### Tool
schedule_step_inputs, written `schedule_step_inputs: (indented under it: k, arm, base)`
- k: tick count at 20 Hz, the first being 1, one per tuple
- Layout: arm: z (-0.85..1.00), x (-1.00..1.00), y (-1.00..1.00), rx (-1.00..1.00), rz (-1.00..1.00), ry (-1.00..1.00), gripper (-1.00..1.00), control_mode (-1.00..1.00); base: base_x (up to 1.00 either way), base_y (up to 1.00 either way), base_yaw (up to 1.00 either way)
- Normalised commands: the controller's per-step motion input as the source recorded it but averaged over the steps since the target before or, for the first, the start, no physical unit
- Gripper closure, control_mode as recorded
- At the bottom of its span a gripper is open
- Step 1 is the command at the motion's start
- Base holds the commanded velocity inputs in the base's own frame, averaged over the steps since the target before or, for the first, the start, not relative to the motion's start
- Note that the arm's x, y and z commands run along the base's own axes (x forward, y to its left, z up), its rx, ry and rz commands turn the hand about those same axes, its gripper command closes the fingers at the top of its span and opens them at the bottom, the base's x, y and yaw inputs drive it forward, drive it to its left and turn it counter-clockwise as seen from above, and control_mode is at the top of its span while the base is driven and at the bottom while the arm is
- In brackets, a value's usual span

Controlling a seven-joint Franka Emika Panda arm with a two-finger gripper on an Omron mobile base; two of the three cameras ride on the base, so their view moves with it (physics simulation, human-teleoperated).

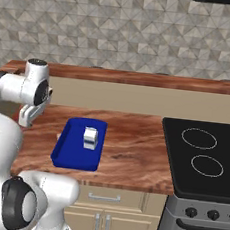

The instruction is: Take out the milk from the fridge and place it on the tray on the counter. Then take the sugar cube near the tray and place it in the tray.

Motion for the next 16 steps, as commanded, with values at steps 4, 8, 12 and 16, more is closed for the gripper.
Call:
schedule_step_inputs:
  k: [4,8,12,16]
  arm:
    - [0.0,-0.09,-0.03,-0.28,0.02,-0.21,-1.0,-1.0]
    - [-0.03,-0.08,0.05,-0.25,-0.01,-0.2,-1.0,-1.0]
    - [-0.05,0.01,0.05,-0.28,-0.02,-0.04,-1.0,-1.0]
    - [-0.16,0.34,0.0,-0.2,0.0,0.01,-1.0,-1.0]
  base:
    - [0.0,0.0,0.0]
    - [0.0,0.0,0.0]
    - [0.0,0.0,0.0]
    - [0.0,0.0,0.0]
